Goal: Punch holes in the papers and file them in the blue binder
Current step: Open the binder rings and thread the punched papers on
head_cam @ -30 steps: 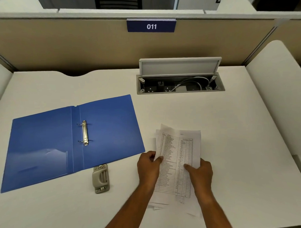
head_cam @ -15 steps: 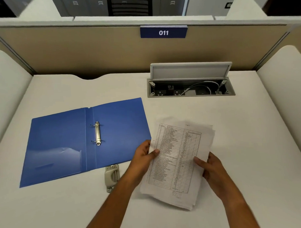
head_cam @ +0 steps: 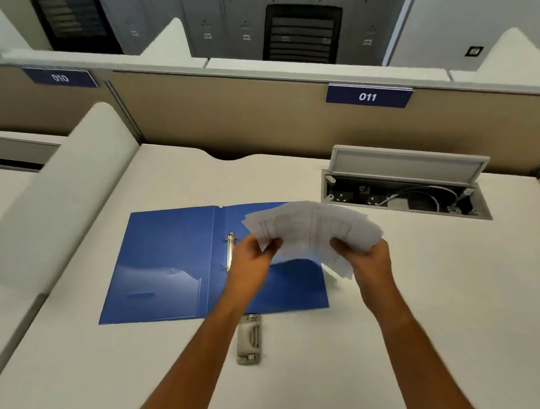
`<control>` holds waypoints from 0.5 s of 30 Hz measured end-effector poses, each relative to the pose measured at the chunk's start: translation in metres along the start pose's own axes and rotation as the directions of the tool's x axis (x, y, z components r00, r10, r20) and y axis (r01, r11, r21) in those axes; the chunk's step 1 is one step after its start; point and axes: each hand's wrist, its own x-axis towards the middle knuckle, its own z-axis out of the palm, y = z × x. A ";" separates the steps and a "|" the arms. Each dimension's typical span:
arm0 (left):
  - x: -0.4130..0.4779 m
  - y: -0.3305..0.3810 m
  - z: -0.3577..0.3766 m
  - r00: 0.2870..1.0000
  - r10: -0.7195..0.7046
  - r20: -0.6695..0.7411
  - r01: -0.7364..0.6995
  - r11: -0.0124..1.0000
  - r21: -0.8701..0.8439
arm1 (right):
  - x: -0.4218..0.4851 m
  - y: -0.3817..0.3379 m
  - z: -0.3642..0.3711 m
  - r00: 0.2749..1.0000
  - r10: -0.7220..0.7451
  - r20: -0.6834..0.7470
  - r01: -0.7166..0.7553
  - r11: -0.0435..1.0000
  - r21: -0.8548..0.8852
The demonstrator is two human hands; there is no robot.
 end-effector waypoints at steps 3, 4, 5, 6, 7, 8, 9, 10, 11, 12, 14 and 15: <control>0.005 -0.033 0.001 0.996 -0.078 0.036 0.079 0.997 -0.002 | 0.003 0.023 0.025 0.996 0.083 -0.020 -0.084 0.996 -0.017; 0.004 -0.035 0.000 0.997 -0.074 0.030 0.075 0.997 -0.015 | 0.004 0.025 0.027 0.996 0.072 -0.046 -0.073 0.997 -0.004; 0.004 -0.036 -0.002 0.997 -0.070 0.008 0.071 0.997 -0.042 | 0.004 0.025 0.027 0.996 0.063 -0.067 -0.062 0.998 0.018; 0.003 -0.037 -0.003 0.997 -0.072 -0.014 0.070 0.995 -0.076 | 0.005 0.027 0.026 0.995 0.059 -0.079 -0.057 0.998 0.034; 0.003 -0.041 -0.004 0.996 -0.086 -0.023 0.083 0.992 -0.091 | 0.005 0.030 0.027 0.995 0.062 -0.082 -0.059 0.998 0.039; 0.002 -0.045 -0.005 0.994 -0.111 -0.022 0.108 0.989 -0.096 | 0.005 0.035 0.028 0.995 0.072 -0.070 -0.070 0.997 0.027; 0.002 -0.047 -0.005 0.988 -0.154 -0.009 0.153 0.984 -0.088 | 0.003 0.039 0.031 0.995 0.087 -0.048 -0.086 0.996 0.005; 0.002 -0.052 -0.005 0.980 -0.196 0.010 0.196 0.976 -0.098 | 0.001 0.044 0.033 0.995 0.101 -0.025 -0.101 0.995 -0.019; 0.001 -0.056 -0.005 0.972 -0.232 0.025 0.233 0.966 -0.113 | 0.000 0.047 0.035 0.994 0.107 -0.007 -0.108 0.994 -0.036; 0.001 -0.057 -0.006 0.970 -0.242 0.034 0.245 0.961 -0.132 | 0.000 0.051 0.037 0.995 0.097 0.000 -0.097 0.994 -0.047; 0.003 -0.057 -0.011 0.971 -0.239 0.028 0.241 0.960 -0.146 | 0.003 0.052 0.036 0.998 0.060 0.023 -0.058 0.995 -0.082; 0.005 -0.058 -0.015 0.968 -0.251 0.022 0.252 0.958 -0.138 | 0.005 0.053 0.036 0.997 0.060 0.054 -0.054 0.992 -0.113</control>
